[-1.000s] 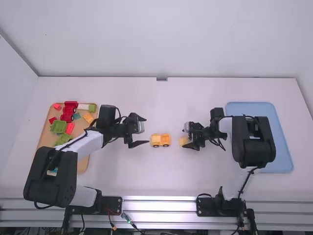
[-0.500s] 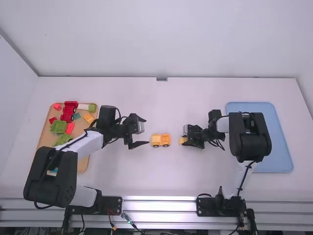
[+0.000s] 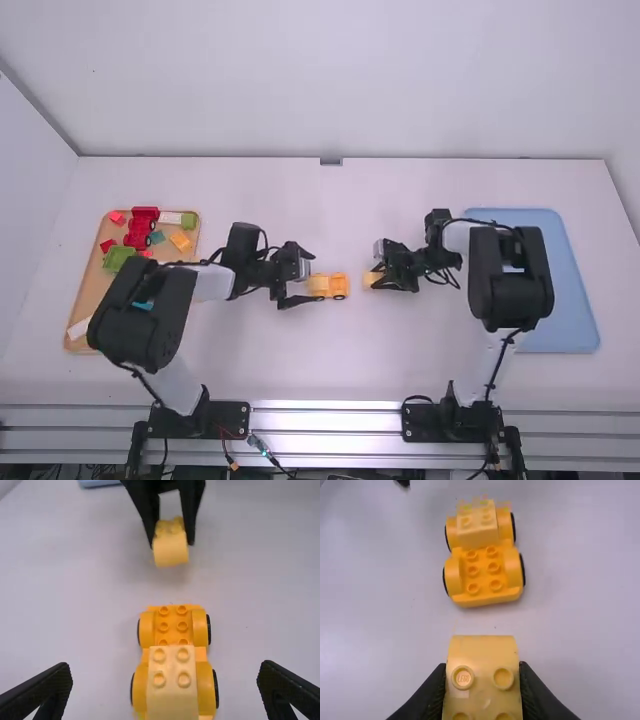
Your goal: Assemble lego blocks to make yellow taxi
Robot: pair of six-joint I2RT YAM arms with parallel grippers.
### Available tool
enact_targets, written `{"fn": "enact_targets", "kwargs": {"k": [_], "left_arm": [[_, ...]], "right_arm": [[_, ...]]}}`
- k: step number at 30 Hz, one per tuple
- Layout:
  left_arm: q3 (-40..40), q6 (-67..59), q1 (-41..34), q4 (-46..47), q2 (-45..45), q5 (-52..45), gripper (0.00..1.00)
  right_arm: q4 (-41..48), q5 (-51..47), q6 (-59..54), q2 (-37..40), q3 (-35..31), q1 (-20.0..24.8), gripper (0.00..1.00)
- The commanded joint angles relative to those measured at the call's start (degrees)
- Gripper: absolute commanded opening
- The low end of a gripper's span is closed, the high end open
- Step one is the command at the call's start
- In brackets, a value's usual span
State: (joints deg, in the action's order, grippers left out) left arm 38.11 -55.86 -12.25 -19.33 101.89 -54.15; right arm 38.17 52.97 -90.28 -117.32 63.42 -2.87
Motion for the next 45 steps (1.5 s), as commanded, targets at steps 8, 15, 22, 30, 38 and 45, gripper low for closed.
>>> {"fn": "enact_targets", "kwargs": {"k": [8, 15, 22, 30, 38, 45], "left_arm": [[0.28, 6.51, -4.11, -8.28, 8.76, 1.36, 0.99], [4.50, 6.36, -5.79, -4.50, 12.59, 3.85, 0.99], [5.75, 2.80, -5.84, -1.05, 12.83, 3.89, 0.80], [5.60, 2.03, -6.14, -0.52, 12.83, 4.04, 0.62], [5.62, 2.01, -6.14, -0.70, 12.83, 4.28, 0.53], [5.73, 2.01, -6.10, -0.63, 12.83, 4.28, 0.53]], "right_arm": [[0.42, 2.78, 0.02, 0.48, 4.31, -5.86, 0.25], [-5.16, 0.96, 7.78, 0.55, 4.33, -8.85, 0.24], [-5.44, 1.01, 7.98, 0.81, 4.33, -10.36, 0.21], [-5.95, 1.14, 8.00, 1.88, 4.31, -10.95, 0.18], [-14.03, -1.27, 14.91, 4.94, -0.22, -12.33, 0.17], [-20.92, -2.08, 15.56, 7.85, -6.29, -14.03, 0.17]]}}
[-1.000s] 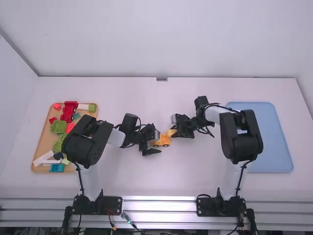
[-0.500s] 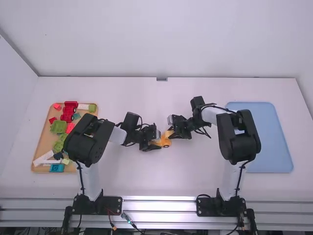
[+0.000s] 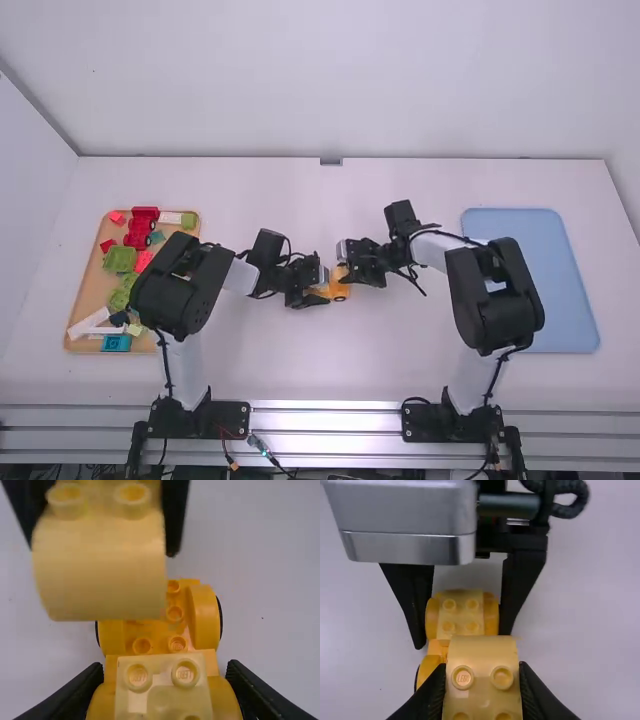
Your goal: Assemble lego blocks to make yellow taxi
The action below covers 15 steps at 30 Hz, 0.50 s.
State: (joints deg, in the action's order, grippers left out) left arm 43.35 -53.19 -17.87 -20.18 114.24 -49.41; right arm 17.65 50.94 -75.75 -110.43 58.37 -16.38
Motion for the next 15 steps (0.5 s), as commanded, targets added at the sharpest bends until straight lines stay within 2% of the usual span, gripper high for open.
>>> {"fn": "enact_targets", "kwargs": {"k": [1, 6, 15], "left_arm": [[0.46, -0.70, -0.46, 0.24, 0.48, -0.46, 0.53], [0.42, -0.63, -0.50, 0.46, 0.48, -0.44, 0.53], [0.42, -0.63, -0.50, 0.46, 0.48, -0.44, 0.53]], "right_arm": [[-0.79, -0.02, 1.46, 0.96, -1.73, -0.66, 0.17], [-4.22, -0.22, 5.31, 0.96, -3.69, -0.50, 0.17], [-3.80, 0.04, 5.25, 0.98, -3.10, 0.68, 0.17]]}}
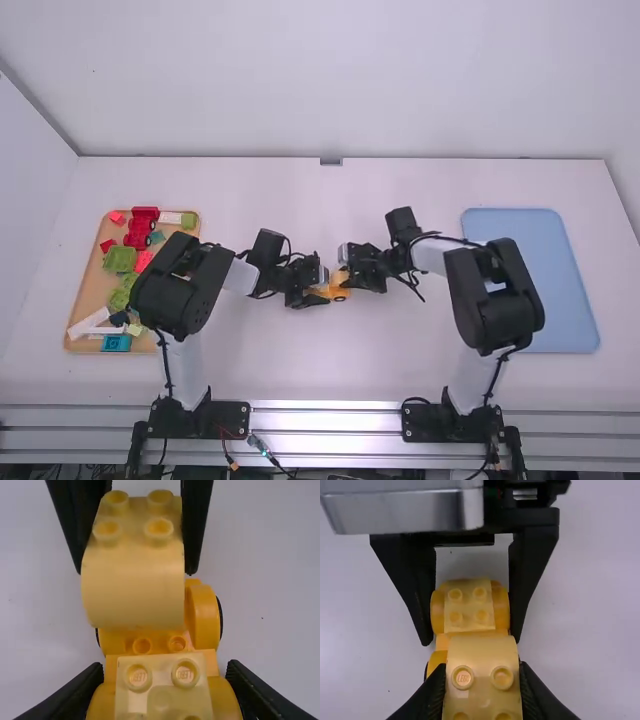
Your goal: Assemble lego blocks to make yellow taxi
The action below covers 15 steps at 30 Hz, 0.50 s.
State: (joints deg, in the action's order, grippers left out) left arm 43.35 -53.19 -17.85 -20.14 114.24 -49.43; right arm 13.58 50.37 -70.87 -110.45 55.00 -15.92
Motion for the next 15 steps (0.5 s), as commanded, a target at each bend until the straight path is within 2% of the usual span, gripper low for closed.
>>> {"fn": "enact_targets", "kwargs": {"k": [1, 3, 4, 6, 7, 8, 15], "left_arm": [[0.42, -0.61, -0.52, 0.42, 0.48, -0.44, 0.53], [0.42, -0.63, -0.52, 0.42, 0.48, -0.44, 0.55], [0.42, -0.61, -0.48, 0.35, 0.48, -0.42, 0.63], [0.42, -0.63, -0.50, 0.33, 0.48, -0.39, 0.71], [0.48, -0.44, -0.48, 0.39, 0.48, 0.00, 0.94], [0.63, 0.20, -0.48, 0.46, 0.48, 0.66, 0.99], [3.39, 0.55, 0.26, 7.72, -1.95, 2.32, 0.99]], "right_arm": [[0.33, 0.55, 0.37, 1.01, 0.26, 0.13, 0.16], [0.39, 0.52, 0.48, 1.01, 0.26, 0.28, 0.16], [0.42, 0.57, 0.61, 1.03, 0.26, 0.59, 0.16], [0.52, 0.55, 0.61, 1.07, 0.31, 1.01, 0.17], [1.53, 0.50, 0.61, 1.14, 0.79, 1.57, 0.16], [2.51, 0.35, 0.61, 1.18, 1.27, 1.92, 0.16], [12.90, -8.70, 0.72, 3.63, 4.00, 3.52, 0.13]]}}
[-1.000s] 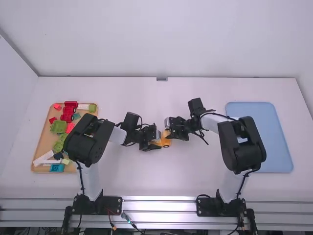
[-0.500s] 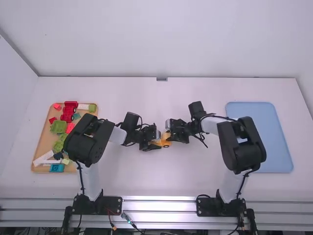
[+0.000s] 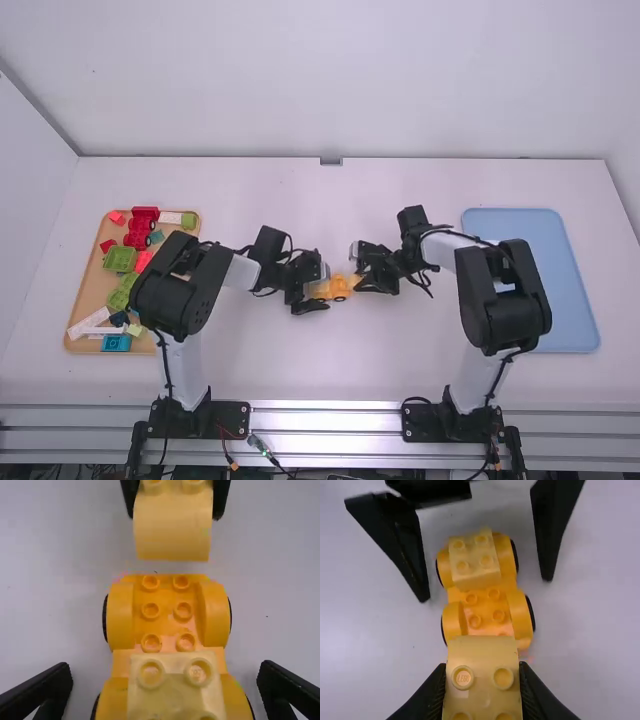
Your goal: Assemble lego blocks to make yellow taxi
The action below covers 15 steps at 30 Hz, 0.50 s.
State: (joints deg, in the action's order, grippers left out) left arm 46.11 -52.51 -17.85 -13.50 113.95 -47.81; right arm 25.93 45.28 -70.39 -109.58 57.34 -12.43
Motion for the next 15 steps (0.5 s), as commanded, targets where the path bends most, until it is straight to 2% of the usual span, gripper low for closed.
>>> {"fn": "enact_targets", "kwargs": {"k": [1, 3, 10, 15], "left_arm": [[1.70, -1.20, 0.48, 4.50, -3.32, 0.92, 0.99], [4.11, -3.41, 1.57, 11.93, -7.06, 0.74, 0.99], [9.57, -9.38, 4.87, 26.93, -14.60, 0.98, 0.99], [11.63, -12.98, 6.58, 30.75, -15.63, 0.98, 0.99]], "right_arm": [[1.97, -6.84, 1.77, 3.23, 1.90, 0.00, 0.13], [3.23, -13.44, 6.36, 3.96, 1.95, -0.04, 0.13], [6.47, -23.58, 11.67, 3.39, 1.73, 0.09, 0.12], [5.33, -22.21, 8.59, 2.62, 0.81, 1.57, 0.11]]}}
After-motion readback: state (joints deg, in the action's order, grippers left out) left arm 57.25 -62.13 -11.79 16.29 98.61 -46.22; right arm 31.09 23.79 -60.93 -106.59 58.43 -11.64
